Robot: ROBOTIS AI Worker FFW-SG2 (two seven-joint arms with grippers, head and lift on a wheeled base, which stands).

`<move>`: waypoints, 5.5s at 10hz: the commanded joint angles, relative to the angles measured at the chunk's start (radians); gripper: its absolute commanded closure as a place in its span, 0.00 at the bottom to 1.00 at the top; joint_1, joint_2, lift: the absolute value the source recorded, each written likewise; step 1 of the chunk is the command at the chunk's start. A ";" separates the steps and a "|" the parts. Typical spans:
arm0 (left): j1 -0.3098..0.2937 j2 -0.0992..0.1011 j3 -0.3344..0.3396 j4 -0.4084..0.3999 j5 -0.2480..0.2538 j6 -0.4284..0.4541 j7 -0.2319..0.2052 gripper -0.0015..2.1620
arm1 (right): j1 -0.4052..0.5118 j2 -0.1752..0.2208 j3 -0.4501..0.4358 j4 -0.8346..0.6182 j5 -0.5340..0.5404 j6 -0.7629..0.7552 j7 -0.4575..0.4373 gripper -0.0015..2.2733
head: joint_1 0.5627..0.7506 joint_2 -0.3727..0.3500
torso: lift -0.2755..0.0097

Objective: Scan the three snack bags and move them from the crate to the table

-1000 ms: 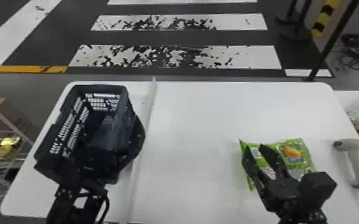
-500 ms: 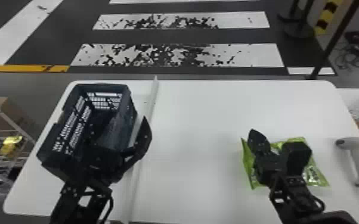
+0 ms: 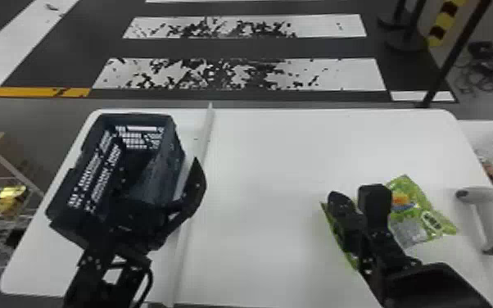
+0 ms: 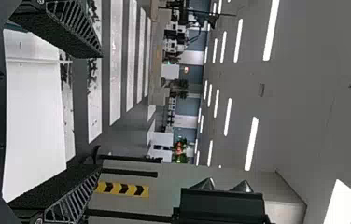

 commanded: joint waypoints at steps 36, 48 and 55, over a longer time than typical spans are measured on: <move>-0.081 0.018 -0.067 0.112 0.000 -0.031 0.003 0.01 | 0.225 -0.081 -0.278 -0.222 -0.099 -0.043 -0.041 0.99 | 0.70 0.24 | 0.75; -0.101 0.021 -0.092 0.132 0.005 -0.043 0.000 0.01 | 0.449 -0.067 -0.200 -0.378 -0.222 -0.156 -0.035 0.99 | 0.70 0.33 | 0.75; -0.122 0.013 -0.084 0.163 0.005 -0.046 0.005 0.01 | 0.411 -0.067 -0.126 -0.300 -0.237 -0.172 -0.026 0.99 | 0.70 0.41 | 0.75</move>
